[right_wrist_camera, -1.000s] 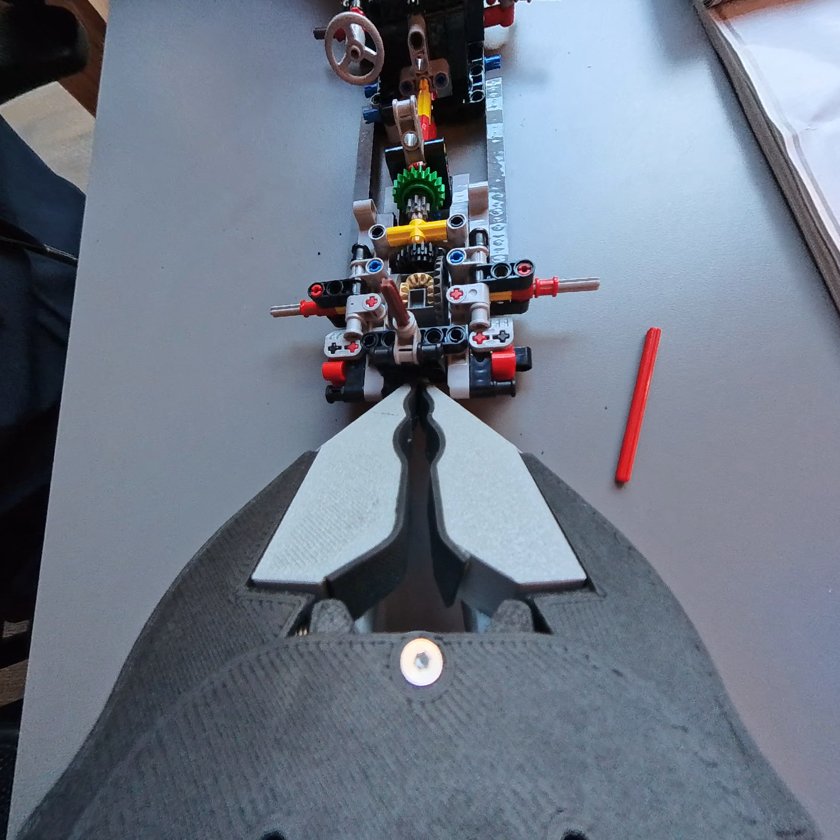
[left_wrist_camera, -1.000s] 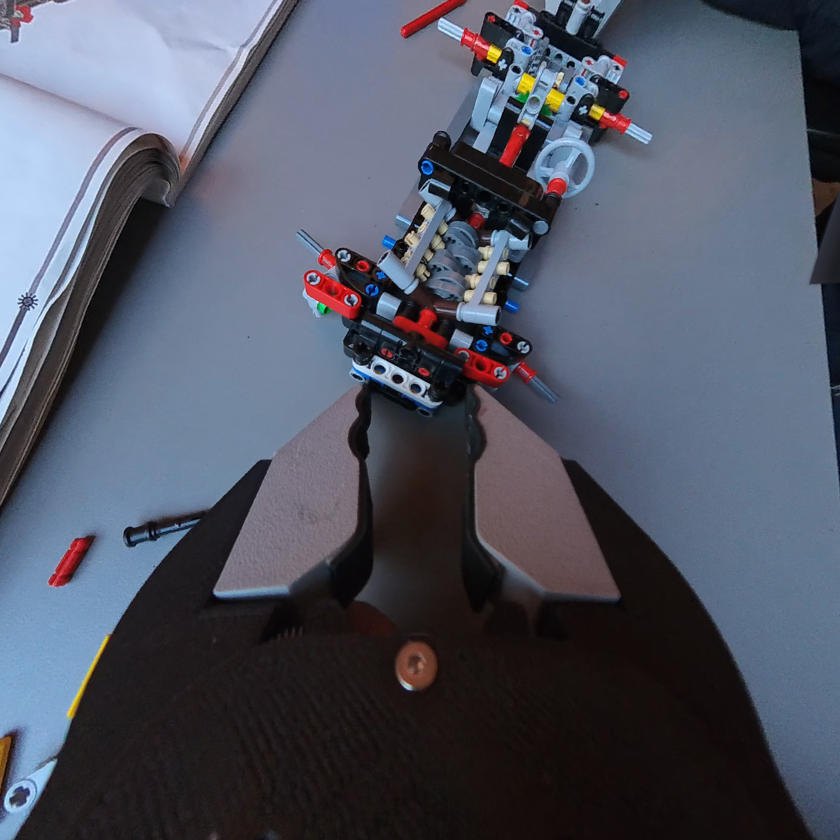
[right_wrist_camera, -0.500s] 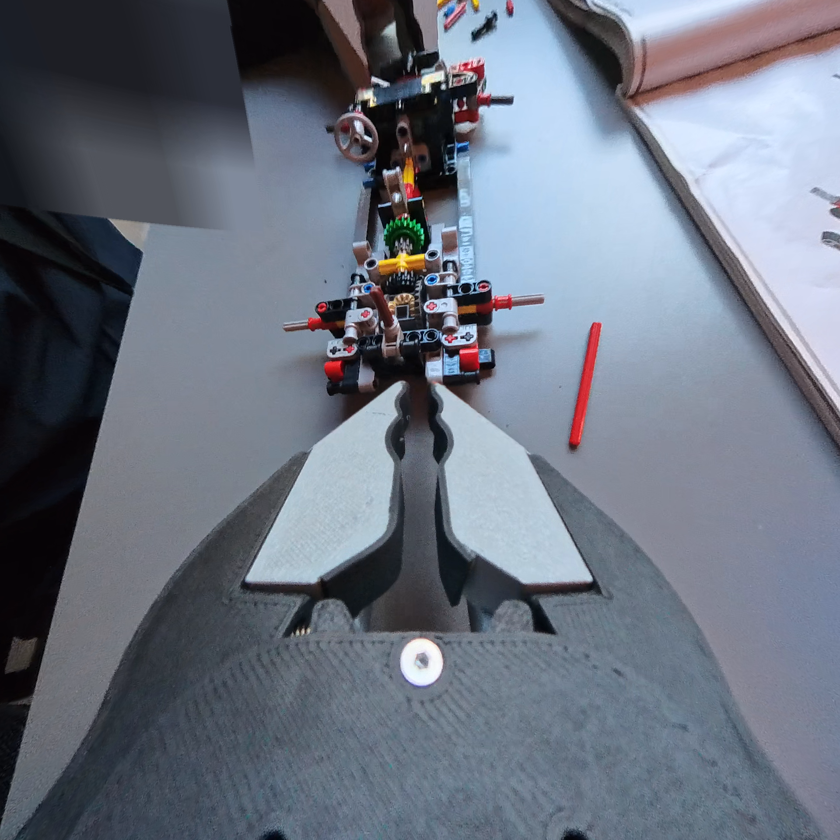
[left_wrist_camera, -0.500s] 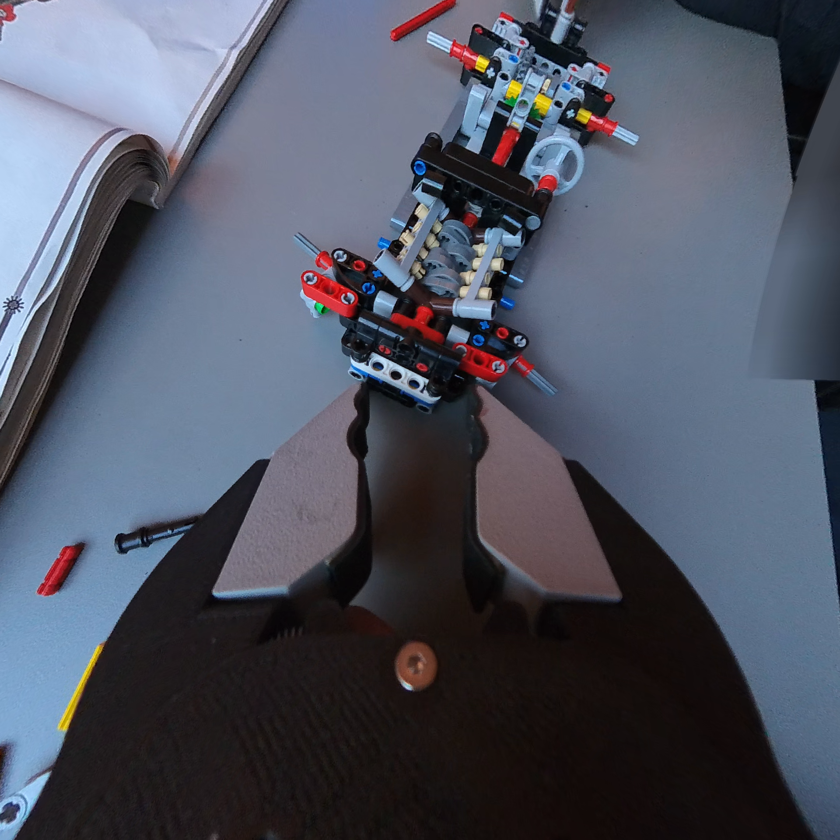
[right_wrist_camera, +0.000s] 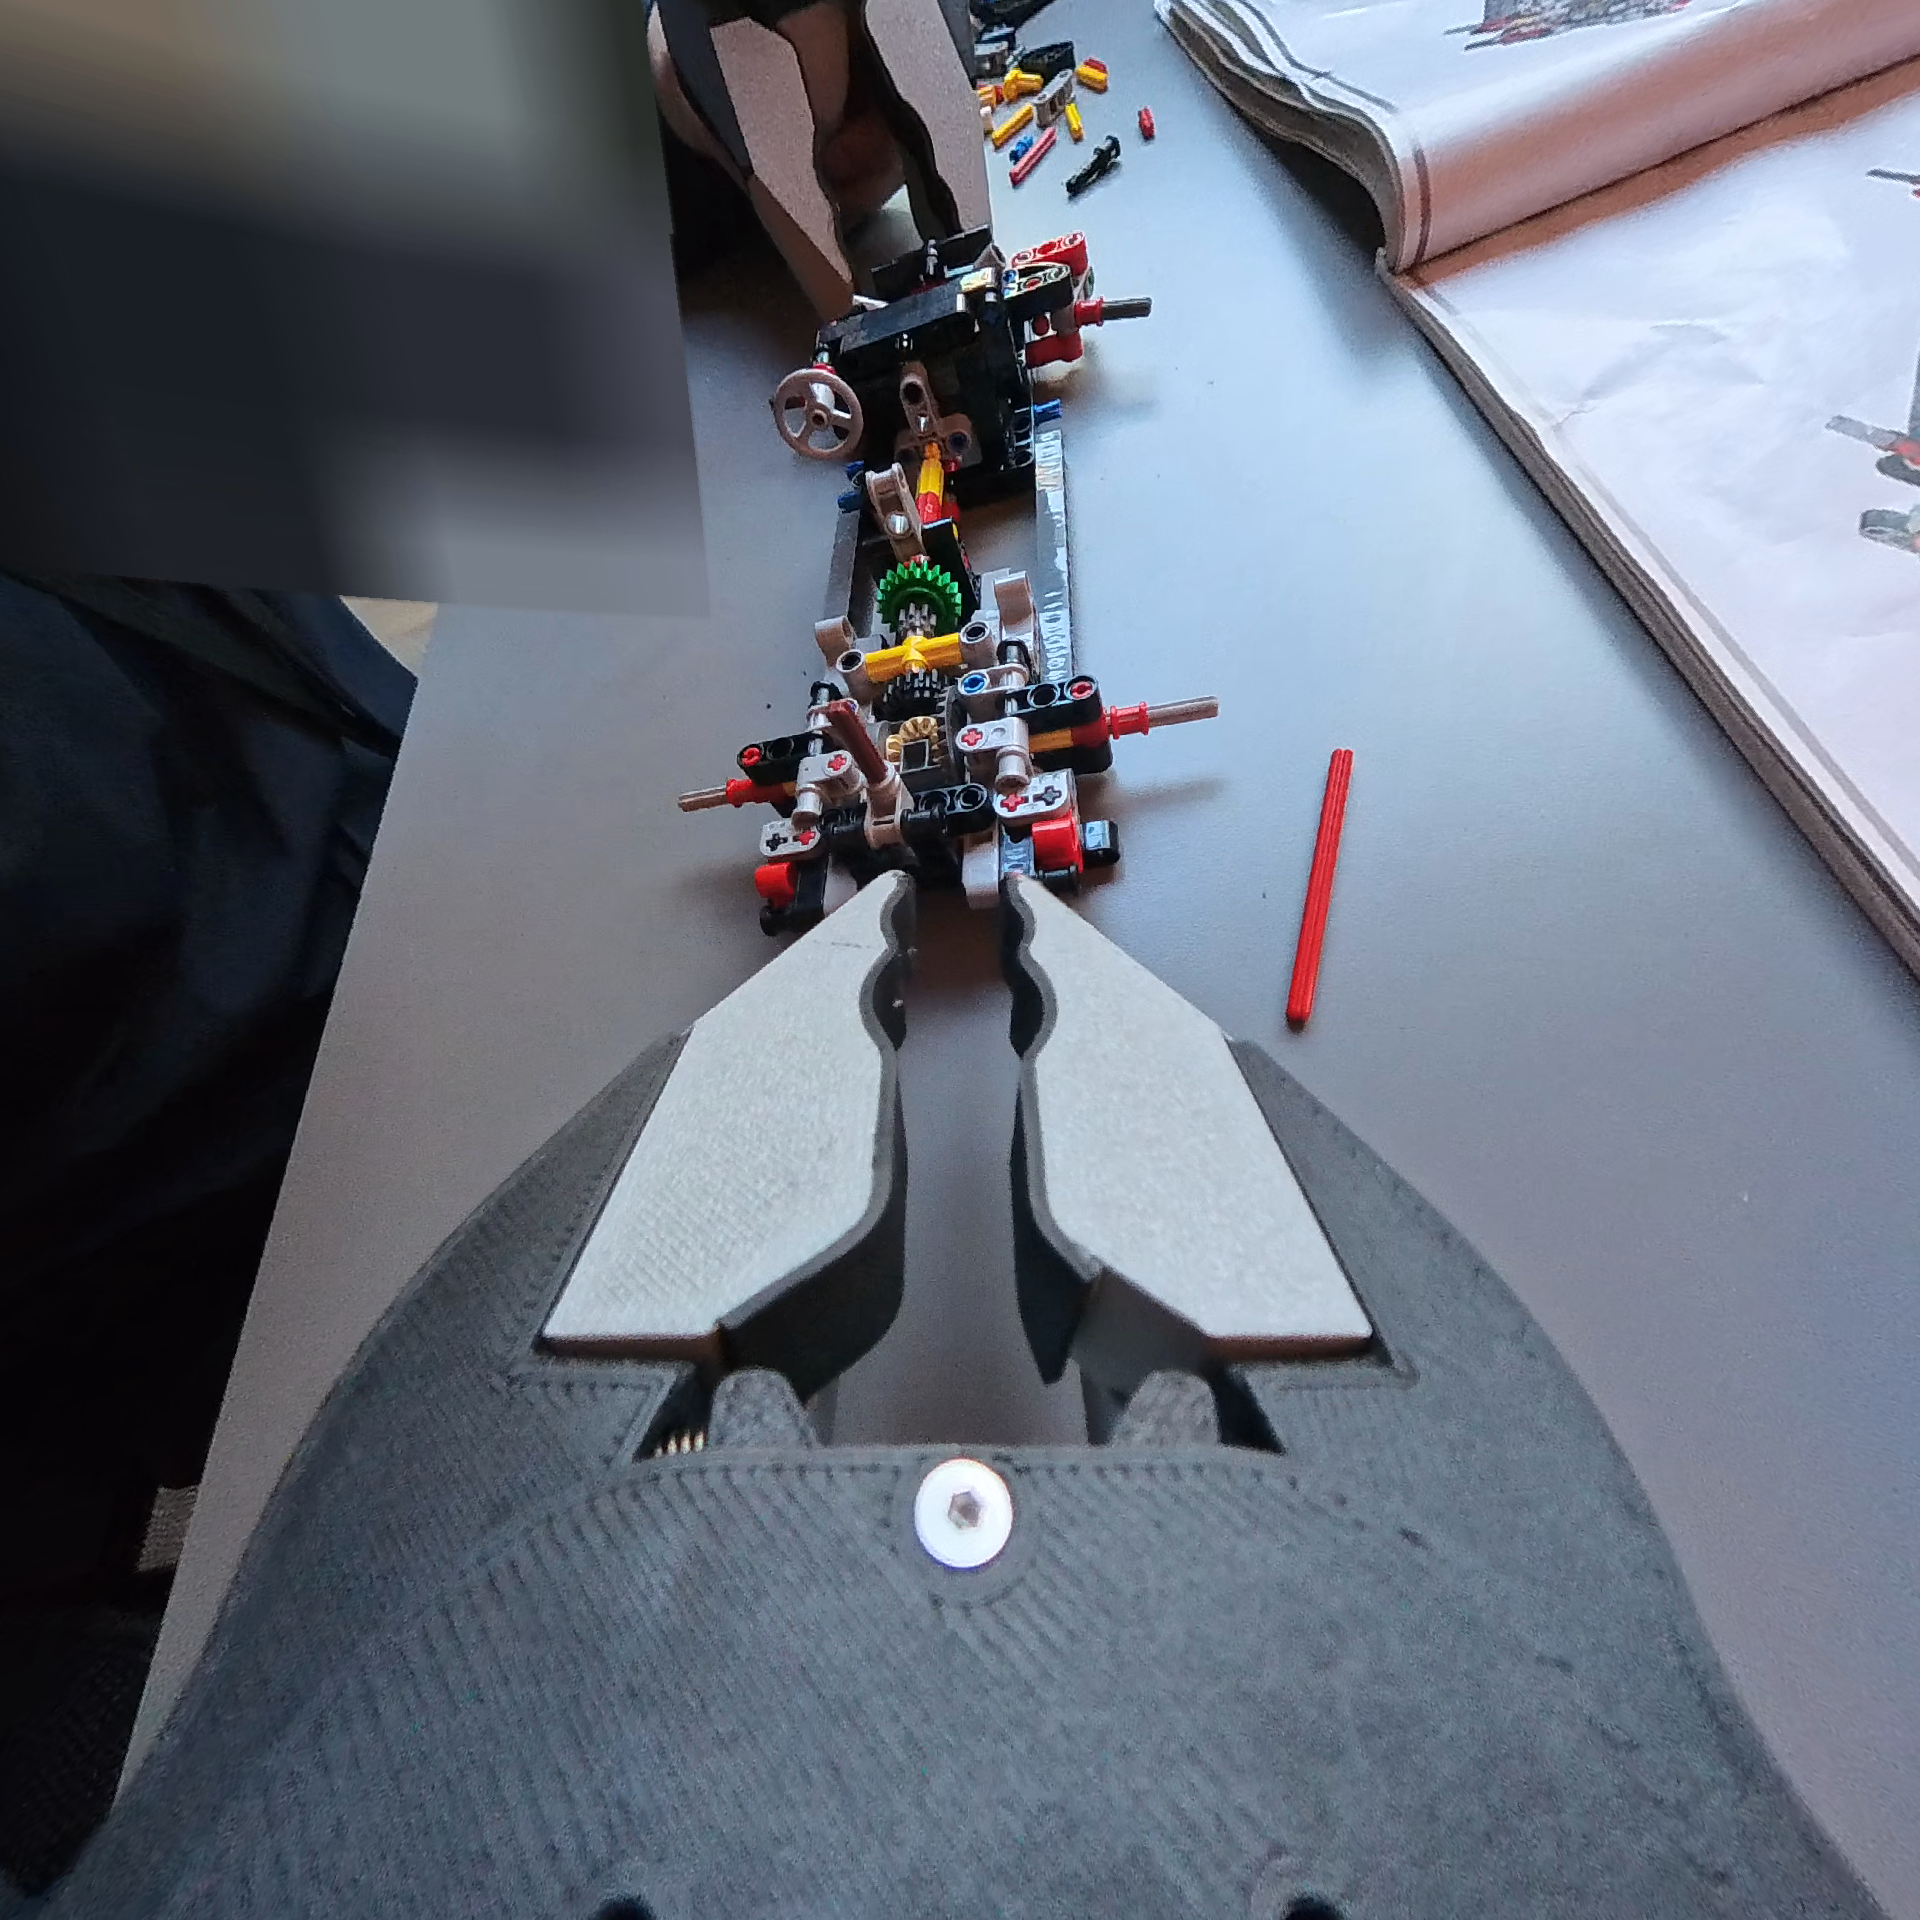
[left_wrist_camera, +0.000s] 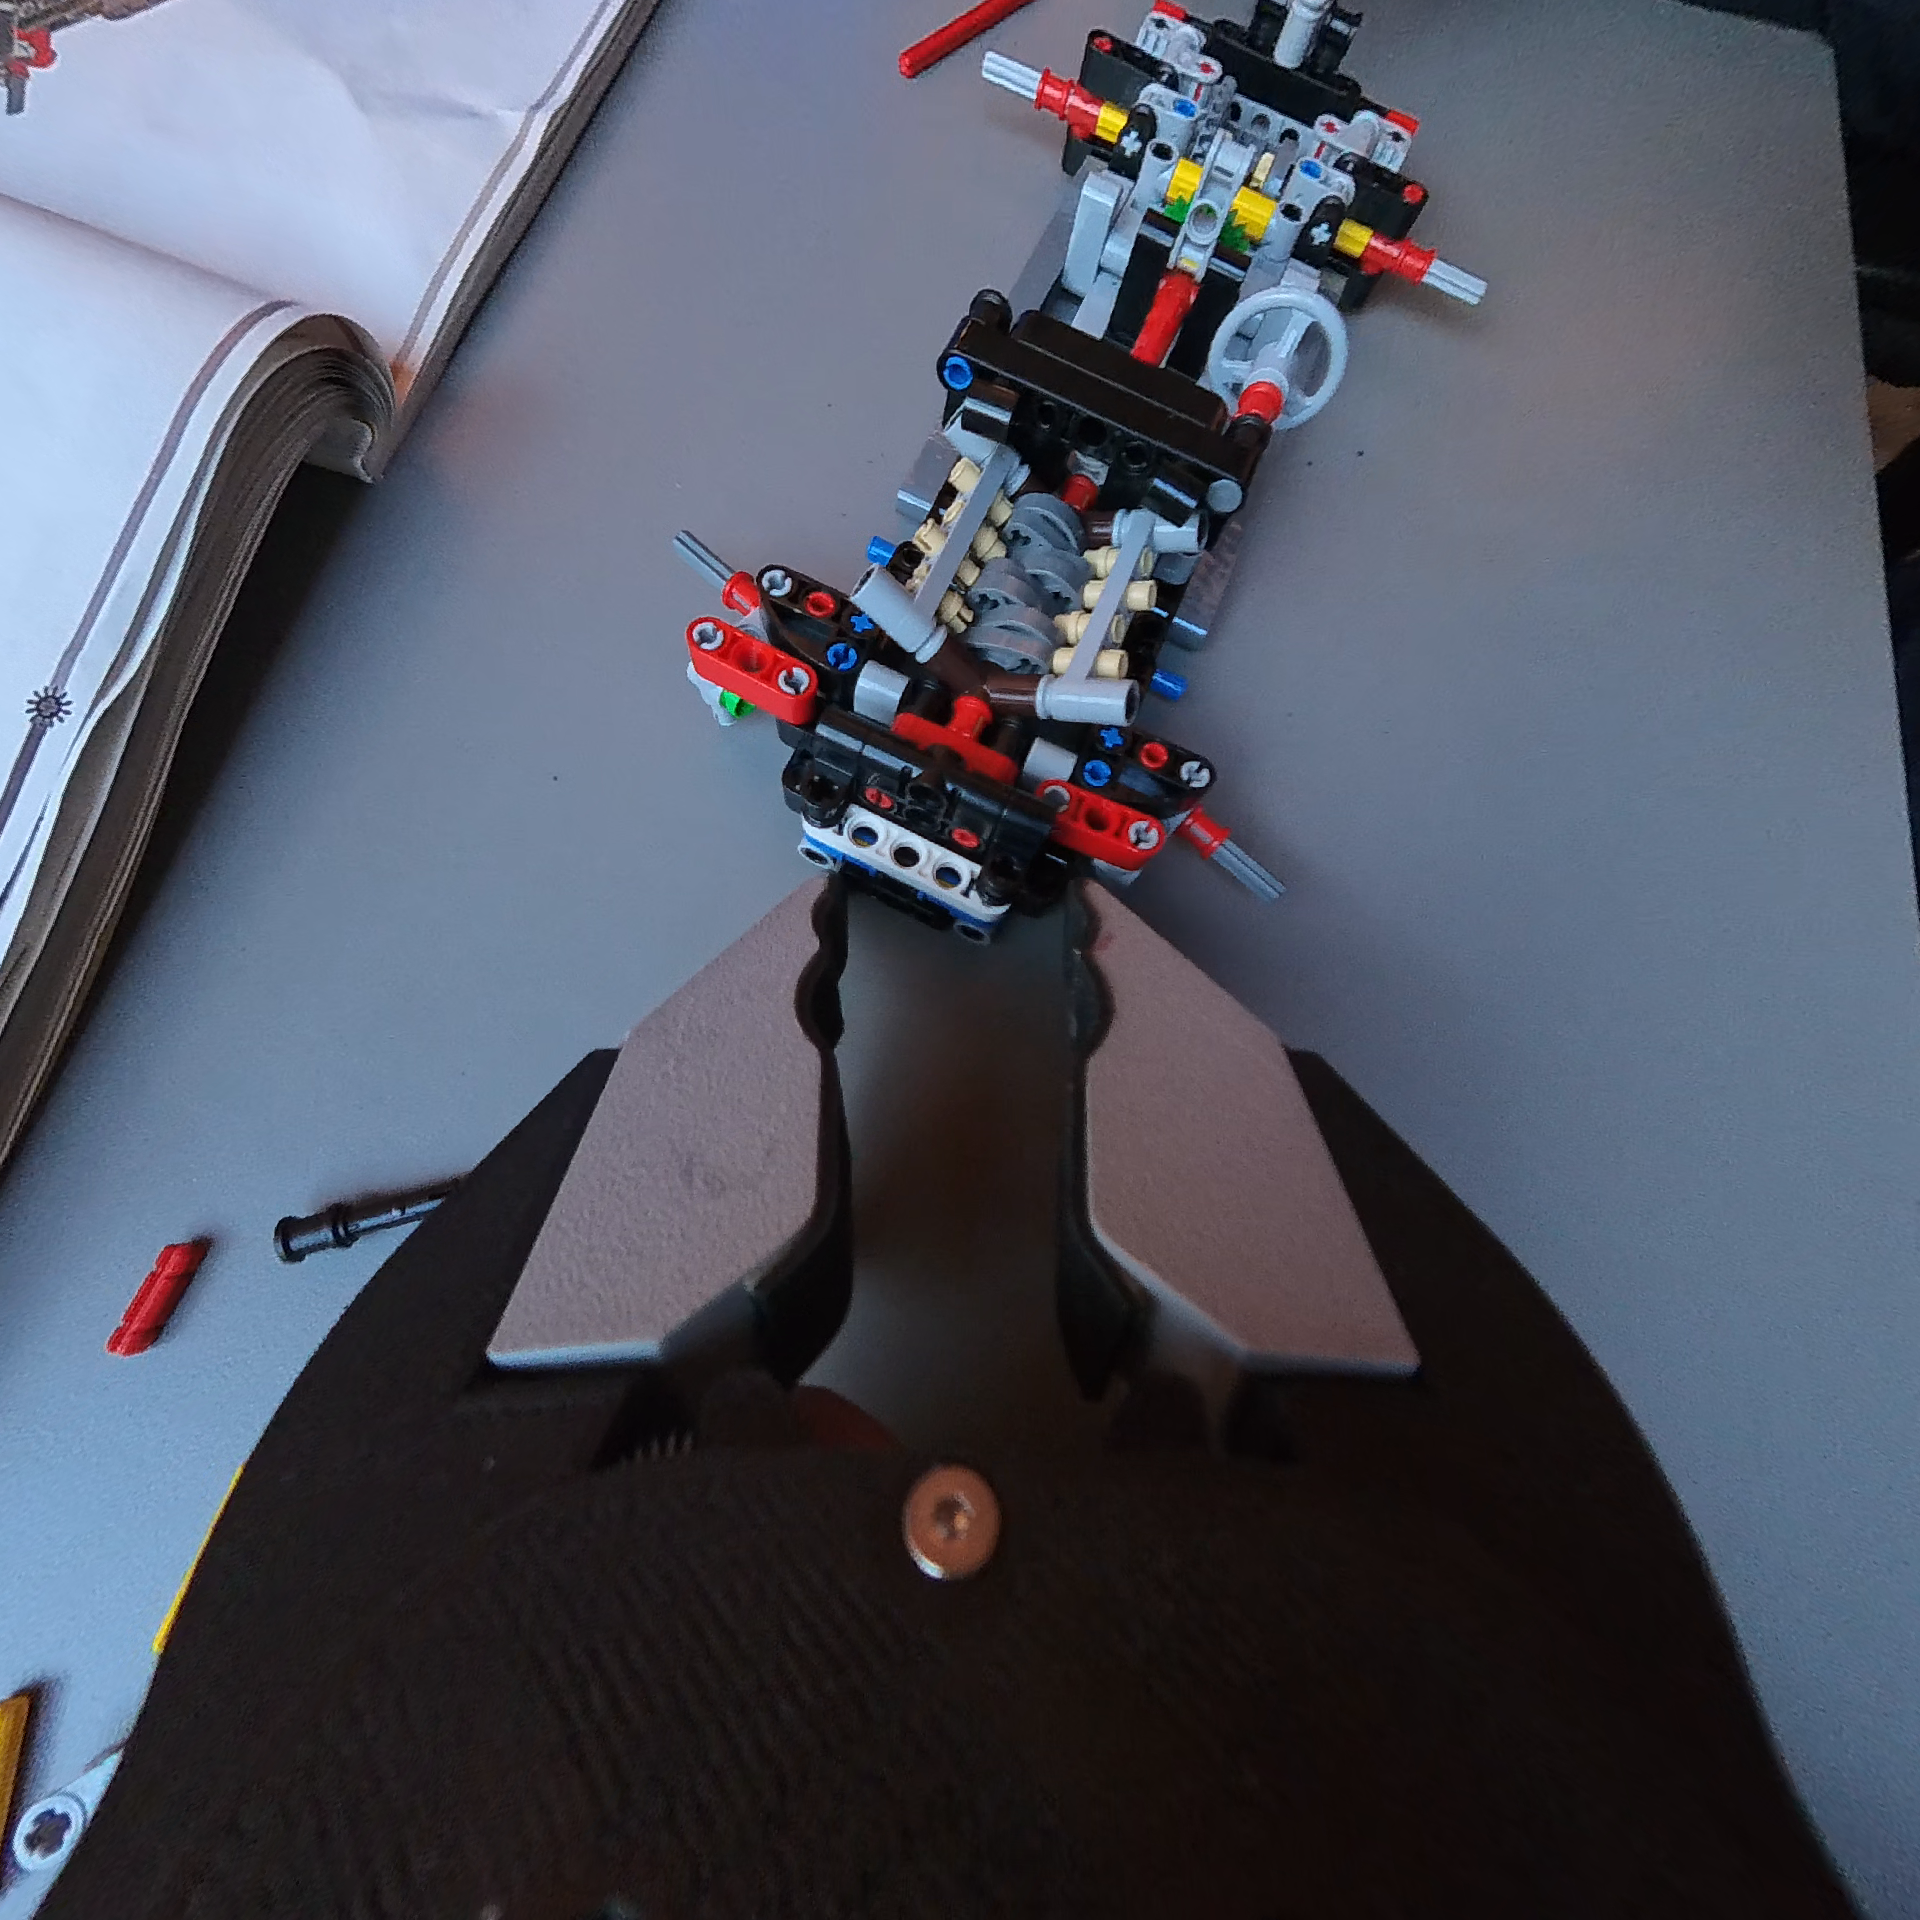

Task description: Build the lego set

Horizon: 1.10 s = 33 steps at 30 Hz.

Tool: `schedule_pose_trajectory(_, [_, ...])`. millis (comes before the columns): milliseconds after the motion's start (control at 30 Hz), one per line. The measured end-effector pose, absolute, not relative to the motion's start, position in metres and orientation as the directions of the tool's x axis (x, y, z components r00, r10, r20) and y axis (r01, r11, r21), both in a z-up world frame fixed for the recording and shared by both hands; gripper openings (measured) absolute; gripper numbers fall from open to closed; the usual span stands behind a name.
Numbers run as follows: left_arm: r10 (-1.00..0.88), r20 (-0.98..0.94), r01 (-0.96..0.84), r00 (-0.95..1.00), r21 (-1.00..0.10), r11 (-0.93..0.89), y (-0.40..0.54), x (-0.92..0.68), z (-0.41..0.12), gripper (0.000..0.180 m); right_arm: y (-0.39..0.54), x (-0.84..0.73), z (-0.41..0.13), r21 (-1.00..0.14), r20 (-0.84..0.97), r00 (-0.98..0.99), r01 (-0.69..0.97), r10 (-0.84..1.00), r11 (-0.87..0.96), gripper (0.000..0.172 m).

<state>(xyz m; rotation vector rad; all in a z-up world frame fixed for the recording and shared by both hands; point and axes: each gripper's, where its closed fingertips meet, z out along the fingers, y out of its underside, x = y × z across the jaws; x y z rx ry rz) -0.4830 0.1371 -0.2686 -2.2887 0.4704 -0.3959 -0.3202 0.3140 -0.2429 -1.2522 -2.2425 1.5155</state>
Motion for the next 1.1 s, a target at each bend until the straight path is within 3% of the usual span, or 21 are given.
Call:
schedule_pose_trajectory(433, [-0.462, 0.125, -0.232, 0.878, -0.733, -0.64, 0.134, -0.486, -0.268, 0.042, 0.32, -0.33, -0.236, -0.86, -0.253, -0.612, 0.497, 0.749, 0.115, 0.009])
schedule_pose_trajectory(800, [-0.388, 0.146, -0.139, 0.91, -0.776, -0.615, 0.142, -0.498, -0.258, 0.042, 0.33, -0.327, -0.225, -0.902, -0.185, -0.583, 0.421, 0.791, 0.099, 0.01])
schedule_pose_trajectory(1100, [-0.34, 0.035, -0.177, 0.94, -0.801, -0.572, 0.144, -0.501, -0.253, 0.045, 0.363, -0.34, -0.219, -0.929, -0.074, -0.385, 0.361, 0.92, 0.076, 0.034])
